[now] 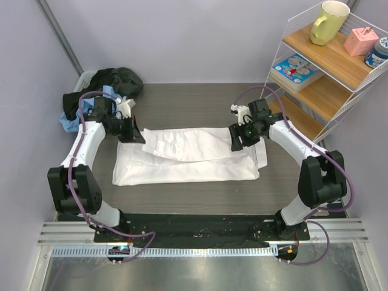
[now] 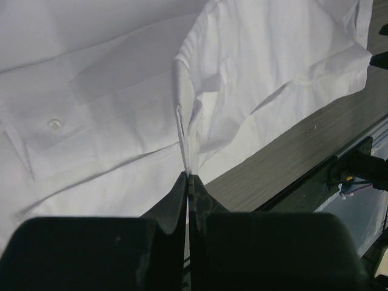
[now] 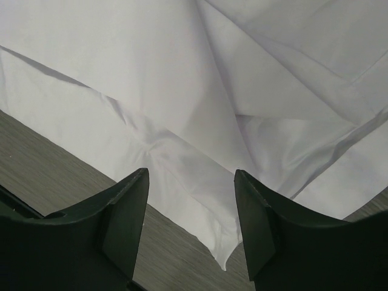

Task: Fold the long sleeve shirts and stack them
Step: Fold the shirt

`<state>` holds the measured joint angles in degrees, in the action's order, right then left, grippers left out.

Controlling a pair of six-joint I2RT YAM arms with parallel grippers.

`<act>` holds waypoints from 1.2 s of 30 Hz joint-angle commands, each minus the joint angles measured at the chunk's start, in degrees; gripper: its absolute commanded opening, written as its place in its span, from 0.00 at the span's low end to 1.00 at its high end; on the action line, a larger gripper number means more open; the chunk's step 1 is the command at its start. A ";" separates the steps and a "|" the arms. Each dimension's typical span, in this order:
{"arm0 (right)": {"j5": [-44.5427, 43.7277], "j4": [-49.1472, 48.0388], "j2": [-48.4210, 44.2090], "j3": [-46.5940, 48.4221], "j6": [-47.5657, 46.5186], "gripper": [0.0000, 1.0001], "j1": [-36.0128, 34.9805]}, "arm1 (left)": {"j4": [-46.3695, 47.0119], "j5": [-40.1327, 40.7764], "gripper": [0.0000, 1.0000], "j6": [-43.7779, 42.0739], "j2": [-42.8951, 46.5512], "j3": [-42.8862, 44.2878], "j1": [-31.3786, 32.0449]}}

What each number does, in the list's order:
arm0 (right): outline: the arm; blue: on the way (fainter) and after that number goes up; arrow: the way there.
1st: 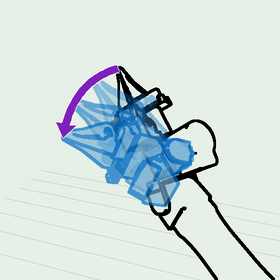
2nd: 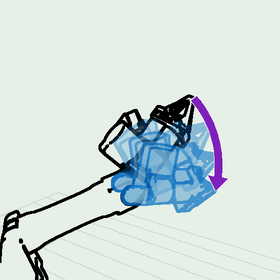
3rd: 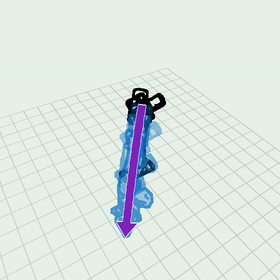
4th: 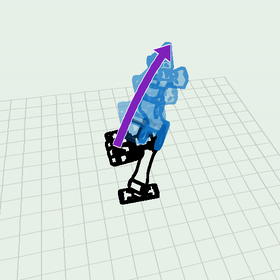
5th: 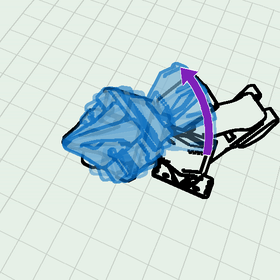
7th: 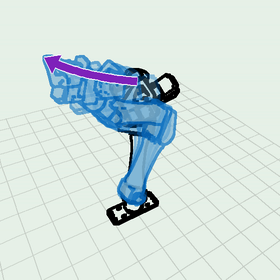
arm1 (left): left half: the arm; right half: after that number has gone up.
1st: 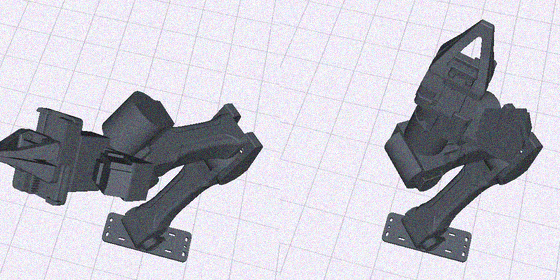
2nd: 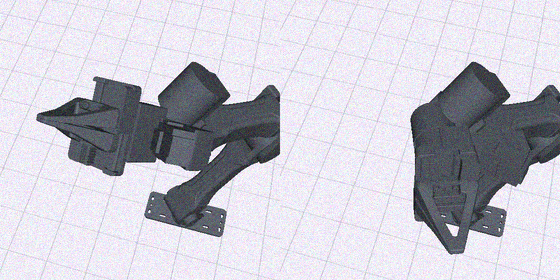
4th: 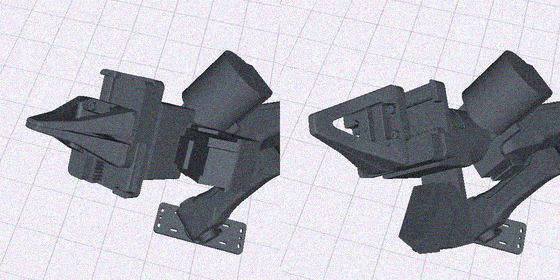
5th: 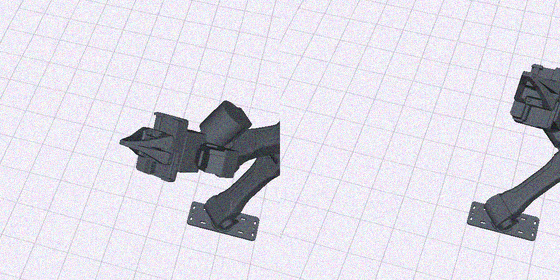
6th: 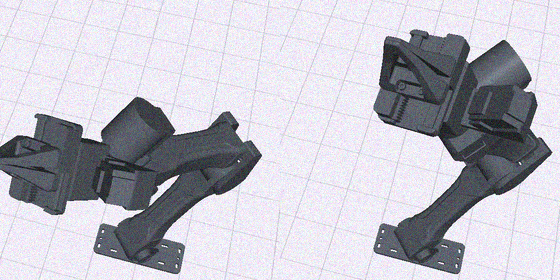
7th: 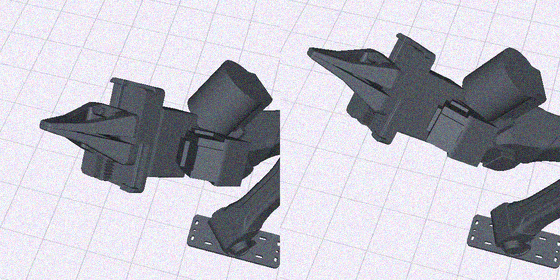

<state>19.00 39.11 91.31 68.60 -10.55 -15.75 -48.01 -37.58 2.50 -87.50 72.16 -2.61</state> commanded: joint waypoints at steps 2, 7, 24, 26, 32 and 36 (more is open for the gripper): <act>0.07 -0.27 -2.01 -1.18 -0.36 0.58 -0.16 | -0.16 5.04 0.00 -2.24 0.58 -2.37 -1.78; 0.33 -0.09 -2.54 -2.24 0.35 0.49 -0.16 | 0.19 9.01 0.00 -6.19 -4.07 -3.08 -2.84; -10.91 0.44 -0.17 -5.49 0.00 0.24 -4.55 | 4.94 11.48 0.54 -15.76 1.90 -4.58 -3.89; -14.67 -0.70 3.24 -4.53 -0.87 0.24 -4.55 | 4.51 10.95 0.59 -16.82 2.95 -3.61 -3.89; -18.74 -5.01 11.33 -1.02 -3.60 0.23 -4.47 | 9.06 10.34 0.87 -19.99 8.66 -6.32 -3.89; -19.80 -5.98 15.30 0.57 -4.92 0.23 -4.47 | 16.70 10.34 1.00 -17.98 14.36 -12.02 -3.89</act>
<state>2.20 37.06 103.92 66.70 -12.80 -20.36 -39.75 -25.67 -15.31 -78.72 64.10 -6.35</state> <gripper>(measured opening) 0.231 0.991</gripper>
